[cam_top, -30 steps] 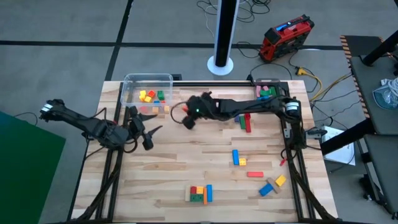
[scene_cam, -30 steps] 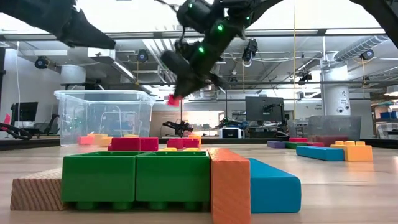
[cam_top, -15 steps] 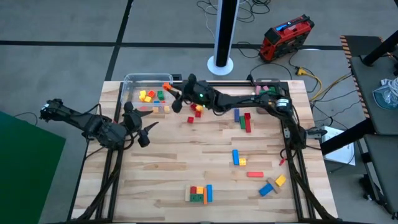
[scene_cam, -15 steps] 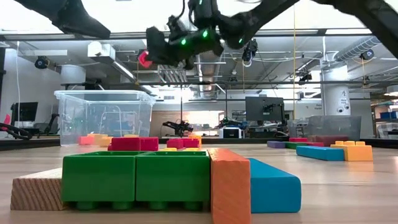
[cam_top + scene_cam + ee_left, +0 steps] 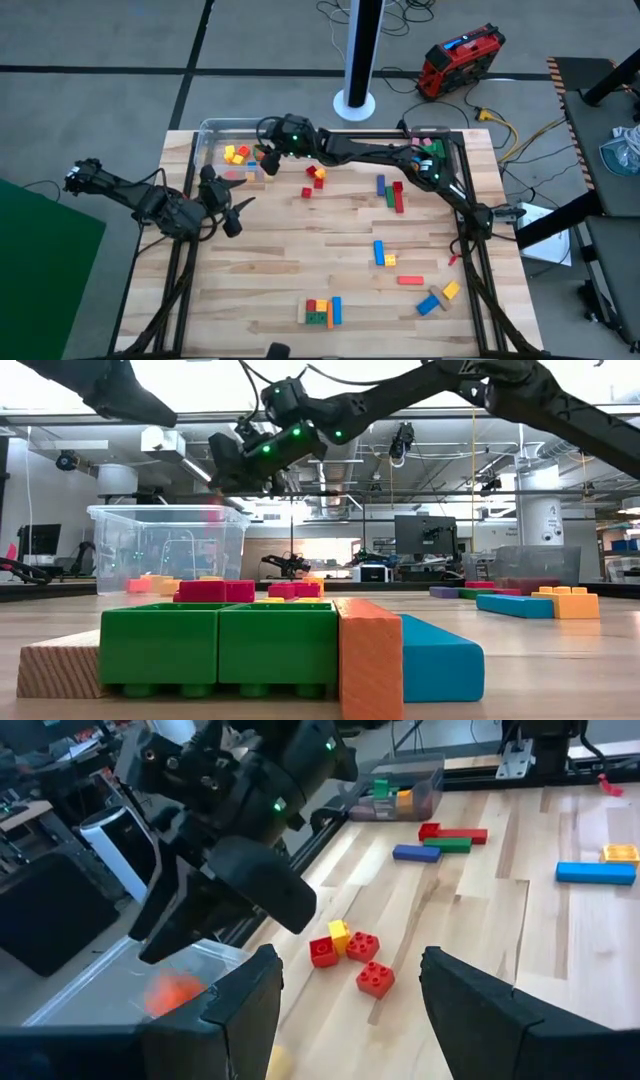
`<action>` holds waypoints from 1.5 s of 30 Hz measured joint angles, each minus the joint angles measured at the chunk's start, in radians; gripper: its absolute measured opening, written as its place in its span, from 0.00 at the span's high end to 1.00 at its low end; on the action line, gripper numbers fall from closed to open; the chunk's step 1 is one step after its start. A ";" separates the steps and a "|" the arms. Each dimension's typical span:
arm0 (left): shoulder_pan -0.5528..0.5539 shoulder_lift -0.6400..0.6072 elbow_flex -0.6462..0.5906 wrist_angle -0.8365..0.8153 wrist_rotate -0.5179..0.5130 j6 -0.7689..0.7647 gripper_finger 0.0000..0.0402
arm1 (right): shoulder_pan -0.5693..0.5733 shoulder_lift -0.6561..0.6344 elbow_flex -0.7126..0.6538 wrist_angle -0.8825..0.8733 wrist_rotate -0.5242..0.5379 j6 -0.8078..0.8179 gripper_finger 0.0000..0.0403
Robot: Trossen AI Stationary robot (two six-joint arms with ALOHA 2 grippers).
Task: Sort blocks by size
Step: Put the orange square game piece into the transparent bin, then put the blue rectangular wooden block into the black bin
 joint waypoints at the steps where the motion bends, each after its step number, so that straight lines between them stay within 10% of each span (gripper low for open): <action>1: 0.000 0.000 0.000 0.001 0.000 -0.008 0.47 | 0.000 0.001 0.007 -0.008 0.000 -0.001 0.59; 7: -0.001 -0.001 0.010 0.001 0.002 -0.025 0.47 | 0.000 -0.022 0.011 -0.072 0.000 -0.019 0.50; 14: -0.001 0.010 0.006 -0.078 0.011 -0.111 0.47 | 0.044 -0.137 0.006 -0.533 0.004 -0.044 0.49; 26: -0.001 0.080 -0.008 -0.081 0.011 -0.095 0.47 | 0.268 -0.195 -0.104 -1.240 0.092 0.373 0.49; 45: -0.001 0.112 -0.008 -0.080 0.000 0.013 0.47 | 0.479 -0.592 -0.698 -1.291 0.053 1.109 0.34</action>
